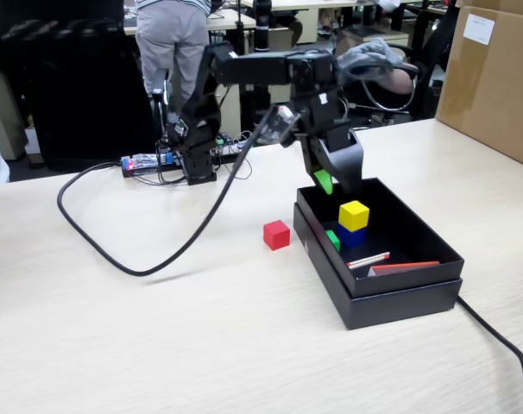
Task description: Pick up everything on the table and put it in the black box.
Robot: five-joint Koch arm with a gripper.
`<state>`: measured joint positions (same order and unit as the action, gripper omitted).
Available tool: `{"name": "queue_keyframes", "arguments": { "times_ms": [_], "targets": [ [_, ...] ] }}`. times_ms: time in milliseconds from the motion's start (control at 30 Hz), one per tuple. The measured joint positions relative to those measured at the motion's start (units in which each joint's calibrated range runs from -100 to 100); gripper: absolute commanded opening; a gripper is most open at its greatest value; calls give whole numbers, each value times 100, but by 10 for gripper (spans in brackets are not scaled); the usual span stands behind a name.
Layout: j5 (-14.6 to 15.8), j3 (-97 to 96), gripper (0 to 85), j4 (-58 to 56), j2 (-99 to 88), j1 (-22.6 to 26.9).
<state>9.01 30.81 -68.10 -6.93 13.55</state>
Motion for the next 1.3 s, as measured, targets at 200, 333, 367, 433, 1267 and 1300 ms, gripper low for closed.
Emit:
{"name": "queue_keyframes", "arguments": {
  "times_ms": [200, 333, 367, 433, 1267, 1300],
  "targets": [
    [-29, -1369, 485, -23, -1553, -303],
    [-122, -1953, 501, -39, -1735, -366],
    [-151, -2118, 501, -46, -1735, -371],
    [-190, -2373, 504, -39, -1748, -376],
    [-283, -2802, 488, 201, 311, -601],
    [-283, -2748, 481, 201, 414, -606]
  ]
}}
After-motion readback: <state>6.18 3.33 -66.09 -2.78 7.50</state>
